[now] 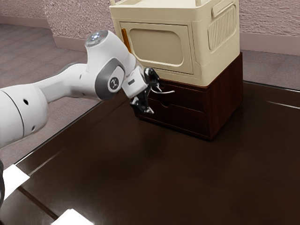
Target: Pull the drawer handle with one arm to open the drawer
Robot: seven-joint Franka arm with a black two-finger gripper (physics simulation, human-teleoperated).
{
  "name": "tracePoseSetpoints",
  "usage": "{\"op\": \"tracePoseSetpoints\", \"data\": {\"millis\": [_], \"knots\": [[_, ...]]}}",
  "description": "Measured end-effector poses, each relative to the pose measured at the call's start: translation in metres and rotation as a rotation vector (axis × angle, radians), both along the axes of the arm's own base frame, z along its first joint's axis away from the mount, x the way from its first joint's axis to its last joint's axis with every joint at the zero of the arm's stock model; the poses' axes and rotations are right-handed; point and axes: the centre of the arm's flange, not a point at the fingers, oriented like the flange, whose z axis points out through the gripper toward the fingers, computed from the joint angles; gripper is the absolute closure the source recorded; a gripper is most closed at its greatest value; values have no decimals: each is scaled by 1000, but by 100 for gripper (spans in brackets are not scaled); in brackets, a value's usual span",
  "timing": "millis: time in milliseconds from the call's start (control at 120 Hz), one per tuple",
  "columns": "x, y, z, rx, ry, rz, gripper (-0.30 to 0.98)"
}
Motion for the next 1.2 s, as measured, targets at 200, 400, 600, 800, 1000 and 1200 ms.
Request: {"op": "tracePoseSetpoints", "data": {"millis": [200, 400, 600, 800, 1000, 1200], "knots": [[0, 3, 5, -30, -14, 14, 29], [0, 3, 5, -47, -19, 18, 42], [-2, 3, 10, -50, -23, 20, 58], [-10, 3, 11, -44, -12, 22, 70], [-25, 1, 14, -40, 2, 28, 80], [-38, 7, 17, -30, 11, 40, 78]]}}
